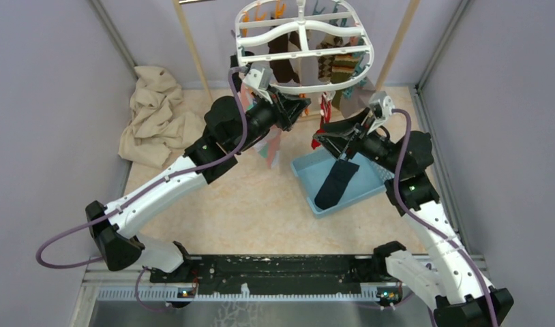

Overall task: Clip the socks to the hanger
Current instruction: Open the clamp at the hanger.

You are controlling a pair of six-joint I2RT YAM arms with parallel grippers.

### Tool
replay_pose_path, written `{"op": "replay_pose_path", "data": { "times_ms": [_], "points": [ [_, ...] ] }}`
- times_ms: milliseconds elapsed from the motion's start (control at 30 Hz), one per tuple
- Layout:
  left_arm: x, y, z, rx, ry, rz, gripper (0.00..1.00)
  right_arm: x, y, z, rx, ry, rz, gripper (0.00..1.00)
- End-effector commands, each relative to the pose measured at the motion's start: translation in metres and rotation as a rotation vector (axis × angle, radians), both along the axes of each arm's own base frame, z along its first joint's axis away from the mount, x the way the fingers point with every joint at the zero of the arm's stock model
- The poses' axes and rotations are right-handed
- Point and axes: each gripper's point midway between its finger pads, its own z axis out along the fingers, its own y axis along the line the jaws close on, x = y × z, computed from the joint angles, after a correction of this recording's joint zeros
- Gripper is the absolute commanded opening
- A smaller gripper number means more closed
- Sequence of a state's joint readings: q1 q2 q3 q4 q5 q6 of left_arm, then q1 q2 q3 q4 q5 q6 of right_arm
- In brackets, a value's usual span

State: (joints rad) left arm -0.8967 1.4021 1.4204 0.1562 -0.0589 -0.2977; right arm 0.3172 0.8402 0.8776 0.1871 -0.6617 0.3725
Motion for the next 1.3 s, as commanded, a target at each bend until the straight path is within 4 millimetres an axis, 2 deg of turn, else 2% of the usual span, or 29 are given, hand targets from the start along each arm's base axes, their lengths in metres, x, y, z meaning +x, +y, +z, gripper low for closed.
{"op": "replay_pose_path", "data": {
  "times_ms": [0, 333, 600, 1133, 1200, 1267],
  "points": [
    [-0.029, -0.014, -0.003, -0.002, 0.021, -0.165, 0.0, -0.028, -0.003, 0.061, 0.066, -0.17, 0.054, 0.45],
    [-0.046, -0.031, -0.009, -0.01, 0.042, -0.296, 0.0, -0.013, 0.001, 0.062, 0.047, -0.169, 0.046, 0.45],
    [-0.052, -0.027, -0.004, -0.014, 0.028, -0.313, 0.0, 0.001, 0.006, 0.057, 0.05, -0.156, 0.049, 0.45],
    [-0.05, -0.025, 0.002, -0.016, 0.014, -0.299, 0.0, 0.016, 0.02, 0.056, 0.074, -0.144, 0.125, 0.45],
    [-0.05, -0.024, 0.002, -0.015, 0.012, -0.299, 0.0, 0.018, 0.022, 0.056, 0.08, -0.141, 0.137, 0.43],
    [-0.049, -0.024, 0.002, -0.013, 0.011, -0.294, 0.0, 0.019, 0.024, 0.059, 0.089, -0.144, 0.147, 0.29]
  ]
}}
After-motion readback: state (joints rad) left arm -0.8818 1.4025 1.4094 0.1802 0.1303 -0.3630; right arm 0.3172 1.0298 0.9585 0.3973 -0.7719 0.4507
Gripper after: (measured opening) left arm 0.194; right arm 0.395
